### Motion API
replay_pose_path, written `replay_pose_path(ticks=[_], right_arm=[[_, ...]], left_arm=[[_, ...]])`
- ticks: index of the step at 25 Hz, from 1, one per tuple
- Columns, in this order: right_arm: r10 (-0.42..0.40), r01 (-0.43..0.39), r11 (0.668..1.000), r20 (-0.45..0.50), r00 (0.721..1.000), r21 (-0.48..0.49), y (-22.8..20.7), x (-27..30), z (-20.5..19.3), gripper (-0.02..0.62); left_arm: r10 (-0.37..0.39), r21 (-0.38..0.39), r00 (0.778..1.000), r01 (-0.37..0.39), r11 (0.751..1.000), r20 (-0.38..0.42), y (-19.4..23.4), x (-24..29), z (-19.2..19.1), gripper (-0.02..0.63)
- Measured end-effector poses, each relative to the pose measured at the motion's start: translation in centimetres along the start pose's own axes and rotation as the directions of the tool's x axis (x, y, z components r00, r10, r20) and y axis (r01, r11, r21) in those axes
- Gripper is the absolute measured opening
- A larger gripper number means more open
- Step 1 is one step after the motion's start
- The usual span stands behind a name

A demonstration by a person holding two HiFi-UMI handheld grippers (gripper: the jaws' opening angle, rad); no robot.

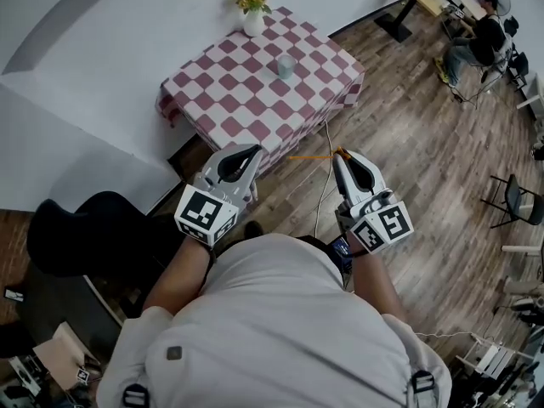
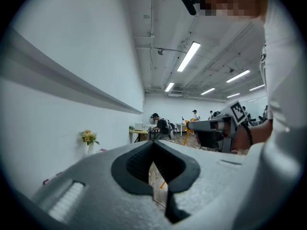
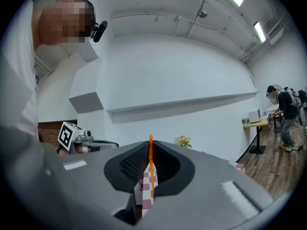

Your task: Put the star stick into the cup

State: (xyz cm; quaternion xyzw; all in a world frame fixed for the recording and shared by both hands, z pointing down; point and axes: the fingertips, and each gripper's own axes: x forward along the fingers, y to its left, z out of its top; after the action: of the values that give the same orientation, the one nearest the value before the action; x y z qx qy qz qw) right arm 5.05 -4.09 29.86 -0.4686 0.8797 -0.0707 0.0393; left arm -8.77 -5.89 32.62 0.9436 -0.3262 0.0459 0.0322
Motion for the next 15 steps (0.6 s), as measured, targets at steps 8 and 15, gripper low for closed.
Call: replay_pose_path(ticks=[8,15], right_arm=[[-0.007,0.007,1.0,-0.008,1.0,0.002,1.0,3.2,-0.8,0.028],[-0.001,0.001,1.0,-0.006,1.0,0.014,-0.6,5.5,-0.9,0.028]], left_arm=[[-0.013,-0.007,1.0,0.013,1.0,-0.005,3.3,-0.8,-0.5,0.002],[-0.003,0.0,1.0,0.003,1.0,-0.02,5.1,0.0,-0.8,0.002]])
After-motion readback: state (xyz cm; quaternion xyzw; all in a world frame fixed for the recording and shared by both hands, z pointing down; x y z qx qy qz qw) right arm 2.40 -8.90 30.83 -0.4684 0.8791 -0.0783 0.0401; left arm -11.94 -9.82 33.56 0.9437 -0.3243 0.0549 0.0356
